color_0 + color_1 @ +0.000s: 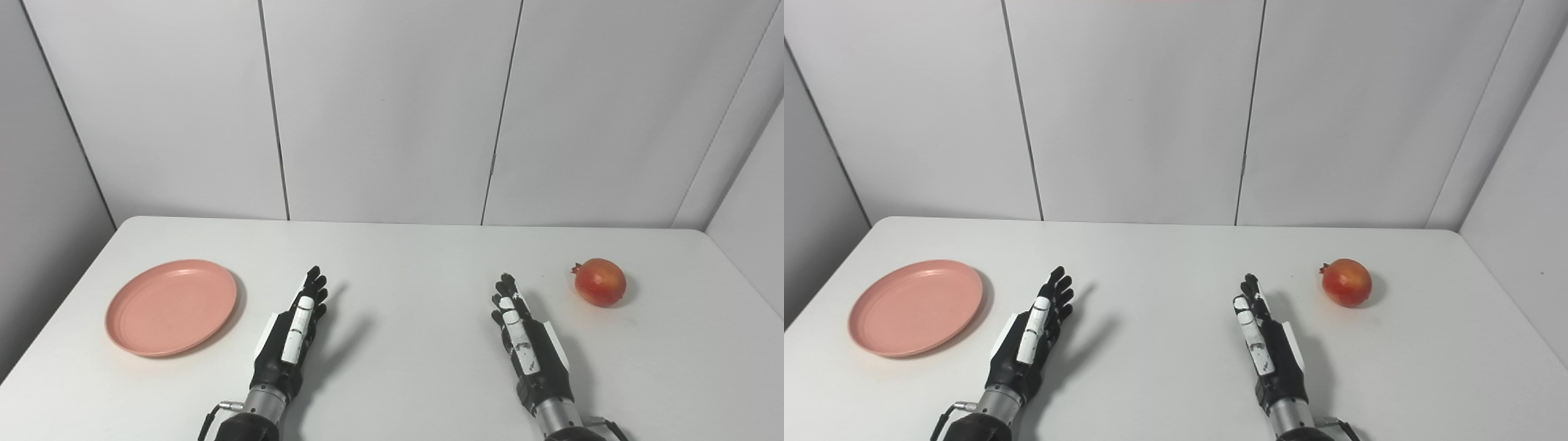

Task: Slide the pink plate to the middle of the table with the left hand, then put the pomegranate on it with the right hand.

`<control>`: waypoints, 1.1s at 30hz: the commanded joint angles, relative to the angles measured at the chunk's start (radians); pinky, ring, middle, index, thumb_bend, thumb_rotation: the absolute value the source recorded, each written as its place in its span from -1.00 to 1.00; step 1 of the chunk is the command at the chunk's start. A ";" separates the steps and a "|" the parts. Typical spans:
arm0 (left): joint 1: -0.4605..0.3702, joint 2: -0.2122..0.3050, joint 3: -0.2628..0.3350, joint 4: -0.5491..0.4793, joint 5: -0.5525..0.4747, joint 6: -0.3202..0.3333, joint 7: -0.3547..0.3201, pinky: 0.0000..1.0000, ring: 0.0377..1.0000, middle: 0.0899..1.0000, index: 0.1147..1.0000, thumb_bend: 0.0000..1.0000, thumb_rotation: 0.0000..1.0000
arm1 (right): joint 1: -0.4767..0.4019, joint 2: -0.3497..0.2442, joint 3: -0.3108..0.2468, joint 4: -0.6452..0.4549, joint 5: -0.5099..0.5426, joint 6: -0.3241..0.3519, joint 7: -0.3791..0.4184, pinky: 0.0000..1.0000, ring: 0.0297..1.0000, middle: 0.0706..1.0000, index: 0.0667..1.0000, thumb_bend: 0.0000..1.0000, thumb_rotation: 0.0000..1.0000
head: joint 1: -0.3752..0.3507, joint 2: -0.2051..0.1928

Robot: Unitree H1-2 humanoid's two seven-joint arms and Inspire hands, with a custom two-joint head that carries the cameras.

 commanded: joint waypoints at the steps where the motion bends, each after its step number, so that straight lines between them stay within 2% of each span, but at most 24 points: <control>1: -0.014 -0.003 -0.002 -0.025 -0.005 -0.013 -0.005 1.00 1.00 1.00 1.00 0.24 1.00 | -0.037 -0.007 -0.004 -0.025 0.007 -0.028 0.007 1.00 1.00 1.00 1.00 0.49 0.80 | 0.012 -0.002; 3: -0.013 -0.010 -0.007 -0.021 0.007 -0.020 0.003 1.00 1.00 1.00 1.00 0.24 1.00 | -0.033 -0.014 -0.007 -0.029 0.015 -0.030 0.013 1.00 1.00 1.00 1.00 0.46 0.80 | 0.040 -0.009; 4: -0.013 -0.014 -0.011 -0.015 0.016 -0.028 0.008 1.00 1.00 1.00 1.00 0.24 1.00 | -0.030 -0.019 -0.009 -0.031 0.019 -0.032 0.017 1.00 1.00 1.00 1.00 0.44 0.80 | 0.089 -0.018; 5: -0.013 -0.017 -0.015 -0.009 0.023 -0.036 0.012 1.00 1.00 1.00 1.00 0.24 1.00 | -0.027 -0.023 -0.010 -0.032 0.021 -0.036 0.018 1.00 1.00 1.00 1.00 0.44 0.80 | 0.099 -0.021; 6: -0.016 -0.025 -0.018 0.008 0.031 -0.050 0.017 1.00 1.00 1.00 1.00 0.24 1.00 | -0.024 -0.030 -0.015 -0.034 0.029 -0.044 0.024 1.00 1.00 1.00 1.00 0.42 0.79 | 0.158 -0.038; 7: -0.017 -0.030 -0.021 0.020 0.036 -0.060 0.022 1.00 1.00 1.00 1.00 0.25 1.00 | -0.021 -0.036 -0.018 -0.034 0.034 -0.049 0.028 1.00 1.00 1.00 1.00 0.37 0.78 | 0.158 -0.038; 8: -0.020 -0.035 -0.025 0.035 0.044 -0.070 0.027 1.00 1.00 1.00 1.00 0.26 1.00 | -0.021 -0.043 -0.023 -0.030 0.042 -0.058 0.033 1.00 1.00 1.00 1.00 0.35 0.78 | 0.215 -0.057; 9: -0.022 -0.039 -0.027 0.045 0.049 -0.078 0.030 1.00 1.00 1.00 1.00 0.27 1.00 | -0.021 -0.047 -0.026 -0.026 0.047 -0.063 0.038 1.00 1.00 1.00 1.00 0.31 0.77 | 0.215 -0.057; 10: -0.028 -0.046 -0.030 0.066 0.058 -0.089 0.038 1.00 1.00 1.00 1.00 0.28 1.00 | -0.021 -0.057 -0.031 -0.017 0.055 -0.077 0.048 1.00 1.00 1.00 1.00 0.30 0.78 | 0.262 -0.075; 13: -0.037 -0.065 -0.032 0.096 0.067 -0.106 0.053 1.00 1.00 1.00 1.00 0.35 1.00 | -0.032 -0.074 -0.042 0.026 0.082 -0.117 0.078 1.00 1.00 1.00 1.00 0.18 0.88 | 0.278 -0.089; 21: -0.045 -0.082 -0.035 0.102 0.082 -0.102 0.071 1.00 1.00 1.00 1.00 0.37 1.00 | -0.036 -0.103 -0.056 0.070 0.108 -0.160 0.101 1.00 1.00 1.00 1.00 0.19 0.90 | 0.317 -0.105; 29: -0.080 -0.081 -0.014 0.123 0.079 -0.149 0.094 1.00 1.00 1.00 1.00 0.35 1.00 | -0.043 -0.110 -0.055 0.090 0.105 -0.191 0.097 1.00 1.00 1.00 1.00 0.07 0.91 | 0.324 -0.108; 33: -0.097 -0.070 0.004 0.091 0.059 -0.135 0.089 1.00 1.00 1.00 1.00 0.26 1.00 | -0.046 -0.108 -0.054 0.092 0.104 -0.193 0.094 1.00 1.00 1.00 1.00 0.09 0.90 | 0.324 -0.111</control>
